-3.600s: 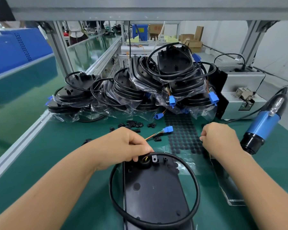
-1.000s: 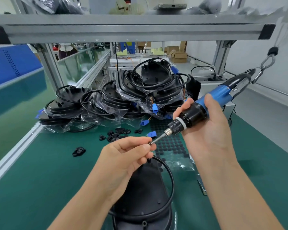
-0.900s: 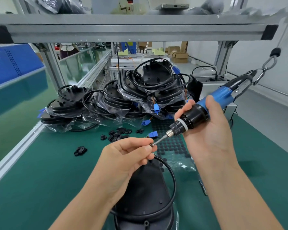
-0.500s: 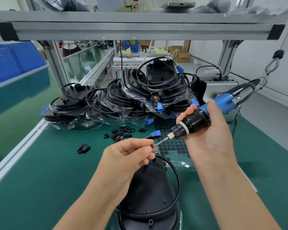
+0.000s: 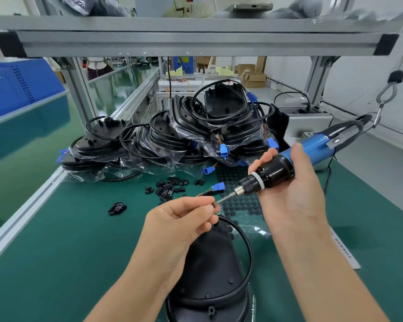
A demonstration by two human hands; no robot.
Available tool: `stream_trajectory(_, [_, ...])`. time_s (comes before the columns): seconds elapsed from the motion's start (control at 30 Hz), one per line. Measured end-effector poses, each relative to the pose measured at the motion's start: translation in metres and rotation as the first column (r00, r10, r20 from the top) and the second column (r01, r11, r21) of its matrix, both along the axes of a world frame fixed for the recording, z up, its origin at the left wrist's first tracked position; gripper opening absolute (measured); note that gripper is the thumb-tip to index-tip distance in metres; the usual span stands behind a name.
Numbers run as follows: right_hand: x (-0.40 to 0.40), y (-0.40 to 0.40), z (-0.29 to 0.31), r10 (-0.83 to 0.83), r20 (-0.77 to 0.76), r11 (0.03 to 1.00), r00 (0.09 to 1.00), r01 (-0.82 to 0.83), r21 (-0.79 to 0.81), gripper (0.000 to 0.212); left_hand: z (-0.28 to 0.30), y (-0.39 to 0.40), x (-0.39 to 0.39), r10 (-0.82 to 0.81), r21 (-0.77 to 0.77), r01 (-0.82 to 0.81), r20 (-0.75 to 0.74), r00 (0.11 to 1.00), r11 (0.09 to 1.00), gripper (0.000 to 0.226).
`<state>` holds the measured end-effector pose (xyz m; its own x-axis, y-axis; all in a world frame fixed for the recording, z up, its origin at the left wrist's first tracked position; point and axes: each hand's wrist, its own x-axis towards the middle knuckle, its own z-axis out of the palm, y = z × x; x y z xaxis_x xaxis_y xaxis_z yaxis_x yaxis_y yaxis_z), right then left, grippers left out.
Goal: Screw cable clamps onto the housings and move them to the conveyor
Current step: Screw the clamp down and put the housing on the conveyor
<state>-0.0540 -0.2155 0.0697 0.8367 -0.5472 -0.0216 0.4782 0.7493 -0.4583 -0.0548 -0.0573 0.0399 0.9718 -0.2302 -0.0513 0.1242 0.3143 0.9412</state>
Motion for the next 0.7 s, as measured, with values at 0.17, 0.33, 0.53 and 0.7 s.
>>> stream_trajectory(0.17, [-0.0013,0.0036,-0.0028,-0.028,0.007,0.999,1.000,0.028,-0.025,0.020,-0.0010,-0.0058,-0.0010,0.109,0.012,-0.109,-0.018,0.994,0.994,0.020])
stream_trajectory(0.33, [-0.0008,0.0052,-0.0033,-0.027,0.012,0.999,1.000,0.027,-0.028,0.024,-0.0010,-0.0055,-0.0005,0.098,-0.013,-0.098,-0.043,0.994,0.995,0.021])
stream_trajectory(0.53, [-0.0007,0.0062,-0.0042,-0.032,0.013,0.999,0.999,0.033,-0.022,0.023,-0.0043,-0.0017,-0.0004,0.023,-0.106,-0.034,-0.095,0.995,0.994,0.018])
stream_trajectory(0.7, [-0.0001,0.0078,-0.0041,-0.033,0.023,0.999,0.999,0.034,-0.023,0.025,-0.0055,-0.0010,0.0003,0.003,-0.160,-0.018,-0.096,0.995,0.987,0.015])
